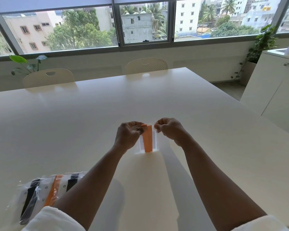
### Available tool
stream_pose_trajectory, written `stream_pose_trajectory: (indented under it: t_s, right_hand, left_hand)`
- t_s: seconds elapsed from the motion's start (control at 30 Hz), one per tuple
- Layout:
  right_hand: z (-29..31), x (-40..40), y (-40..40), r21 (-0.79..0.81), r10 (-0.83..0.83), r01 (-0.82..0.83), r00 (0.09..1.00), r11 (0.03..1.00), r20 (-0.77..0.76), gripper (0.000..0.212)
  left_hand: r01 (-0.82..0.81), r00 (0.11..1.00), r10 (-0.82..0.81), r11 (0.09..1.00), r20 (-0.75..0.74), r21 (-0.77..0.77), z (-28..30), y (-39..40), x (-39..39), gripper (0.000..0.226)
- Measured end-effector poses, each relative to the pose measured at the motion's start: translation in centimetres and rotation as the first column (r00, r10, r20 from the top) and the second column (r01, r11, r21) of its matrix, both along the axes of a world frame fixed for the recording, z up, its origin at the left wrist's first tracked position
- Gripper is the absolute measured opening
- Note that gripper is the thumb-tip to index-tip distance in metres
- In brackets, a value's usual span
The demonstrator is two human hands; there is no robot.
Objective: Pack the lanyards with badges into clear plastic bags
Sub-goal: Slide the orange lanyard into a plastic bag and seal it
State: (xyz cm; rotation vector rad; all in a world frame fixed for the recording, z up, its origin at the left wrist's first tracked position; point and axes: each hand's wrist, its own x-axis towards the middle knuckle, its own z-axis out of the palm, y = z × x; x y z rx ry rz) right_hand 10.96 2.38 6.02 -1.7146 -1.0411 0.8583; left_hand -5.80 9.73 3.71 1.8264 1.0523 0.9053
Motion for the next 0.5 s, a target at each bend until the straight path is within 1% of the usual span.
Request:
stream_pose_trajectory:
  t_s: [0.17, 0.27, 0.37, 0.43, 0.5]
  right_hand:
    - [-0.21, -0.58, 0.09, 0.039, -0.062, 0.059, 0.995, 0.998, 0.072, 0.024]
    - [-0.33, -0.45, 0.13, 0.082, -0.067, 0.06, 0.993, 0.995, 0.093, 0.017]
    - [-0.63, -0.17, -0.14, 0.077, -0.035, 0.032, 0.999, 0.997, 0.036, 0.004]
    - [-0.81, -0.1, -0.21, 0.055, -0.018, 0.017, 1.0, 0.998, 0.016, 0.013]
    - [-0.72, -0.24, -0.31, 0.043, -0.012, 0.011, 1.0, 0.999, 0.012, 0.011]
  left_hand:
    - [-0.006, 1.0, 0.006, 1.0, -0.002, 0.002, -0.02, 0.0, 0.08, 0.021]
    - [-0.024, 1.0, 0.024, 1.0, 0.009, -0.001, -0.11, 0.11, -0.19, 0.021]
    - [-0.03, 1.0, 0.03, 0.999, 0.008, 0.015, -0.15, 0.17, -0.32, 0.02]
    - [-0.023, 1.0, 0.023, 0.999, 0.008, 0.025, -0.16, 0.08, -0.37, 0.02]
    - [-0.022, 1.0, 0.022, 0.999, 0.01, 0.026, -0.19, -0.01, -0.41, 0.02]
